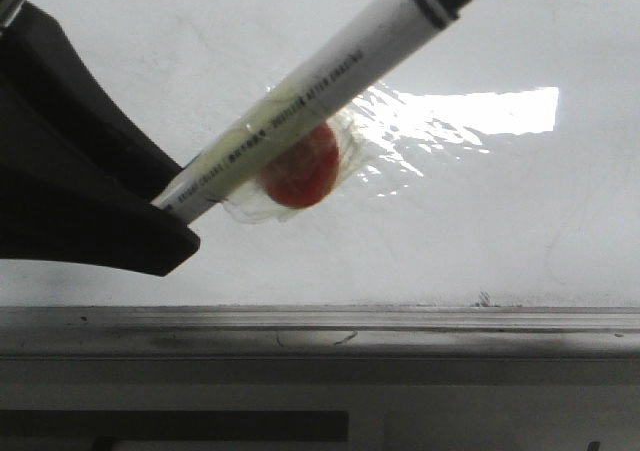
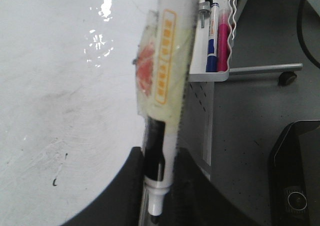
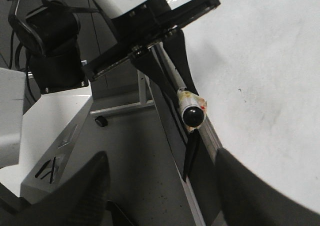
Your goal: Write number 9 on whiteboard
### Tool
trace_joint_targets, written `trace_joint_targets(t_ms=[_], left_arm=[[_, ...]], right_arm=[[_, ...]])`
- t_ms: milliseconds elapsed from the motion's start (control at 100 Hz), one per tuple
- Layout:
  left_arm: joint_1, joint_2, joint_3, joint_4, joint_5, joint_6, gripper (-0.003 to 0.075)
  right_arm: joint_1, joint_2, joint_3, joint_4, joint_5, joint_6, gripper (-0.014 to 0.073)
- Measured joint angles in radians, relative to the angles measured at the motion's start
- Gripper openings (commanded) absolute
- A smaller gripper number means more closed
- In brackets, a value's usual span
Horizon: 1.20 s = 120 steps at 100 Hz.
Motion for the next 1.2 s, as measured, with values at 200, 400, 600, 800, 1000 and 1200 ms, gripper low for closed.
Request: trace_joint_targets(t_ms=[200,400,600,800,1000,1200], left_arm=[[0.0,0.0,0.0,0.0,0.0,0.009,-0.002],[0.0,0.0,0.0,0.0,0.0,0.009,-0.002],[0.0,0.0,0.0,0.0,0.0,0.009,-0.002],[0.0,0.0,0.0,0.0,0.0,0.011,-0.002],[0.0,0.0,0.0,0.0,0.0,0.011,-0.002],[0.0,0.0,0.001,0.0,0.013,0.018,-0.002]], right_arm=[[0.1,0.148,0.0,0.03,-0.105,-0.074,0.0401],[0.22,0.244,-0.002,0.068,-0.232,-0.13,0.0401],[0.359,0.315,-0.014,0.082,-0.397,-0.137,0.04],[0.429,0.372,-0.014,0.093,-0.486,-0.144,0.0398],[0.431,0.391,-0.014,0.158,-0.512,-0.145,0.0232],[0.431,0.429,-0.019,0.173,-0.522,-0.148,0.0064]])
